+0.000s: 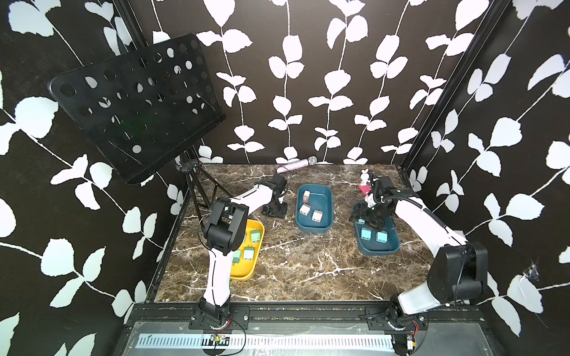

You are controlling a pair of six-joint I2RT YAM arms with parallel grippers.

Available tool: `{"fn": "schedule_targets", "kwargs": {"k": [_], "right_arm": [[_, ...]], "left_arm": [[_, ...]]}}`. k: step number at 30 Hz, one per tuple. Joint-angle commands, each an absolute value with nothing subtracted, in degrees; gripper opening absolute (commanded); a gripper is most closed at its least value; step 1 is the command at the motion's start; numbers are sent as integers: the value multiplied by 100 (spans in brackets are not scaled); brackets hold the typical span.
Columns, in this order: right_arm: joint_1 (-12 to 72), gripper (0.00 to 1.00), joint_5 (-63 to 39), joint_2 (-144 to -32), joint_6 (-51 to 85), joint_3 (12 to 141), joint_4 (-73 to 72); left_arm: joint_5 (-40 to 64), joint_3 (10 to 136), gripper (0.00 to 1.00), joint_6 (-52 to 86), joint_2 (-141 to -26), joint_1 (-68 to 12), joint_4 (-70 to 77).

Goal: Place the plugs by color into the storage box
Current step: Pick up the plug from the center of the board, then place the plug in the storage box.

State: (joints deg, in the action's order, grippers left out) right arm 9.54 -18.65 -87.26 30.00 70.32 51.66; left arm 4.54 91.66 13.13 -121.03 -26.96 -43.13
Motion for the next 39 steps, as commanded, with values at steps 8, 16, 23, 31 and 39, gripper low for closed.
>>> {"fn": "schedule_targets", "kwargs": {"k": [8,16,23,31,39], "right_arm": [[959,77,-1839,-8547,3082,6853,5065],[953,77,-1762,-8578,2915,6975,5174],[940,77,-1734,-8496,2839,6981,5269],[931,77,-1749,-8386,2787,6931,5417],[921,77,-1780,-8411,2760,6917,5473]], "left_arm": [[772,10086,42,2052,-11799,-2740,-4551],[804,11903,43,2413,-12530,-3216,-4825],[813,13360,44,2677,-13532,-3731,-5003],[740,12934,44,2738,-13799,-3975,-4520],[409,12504,48,2563,-14000,-4209,-4408]]}}
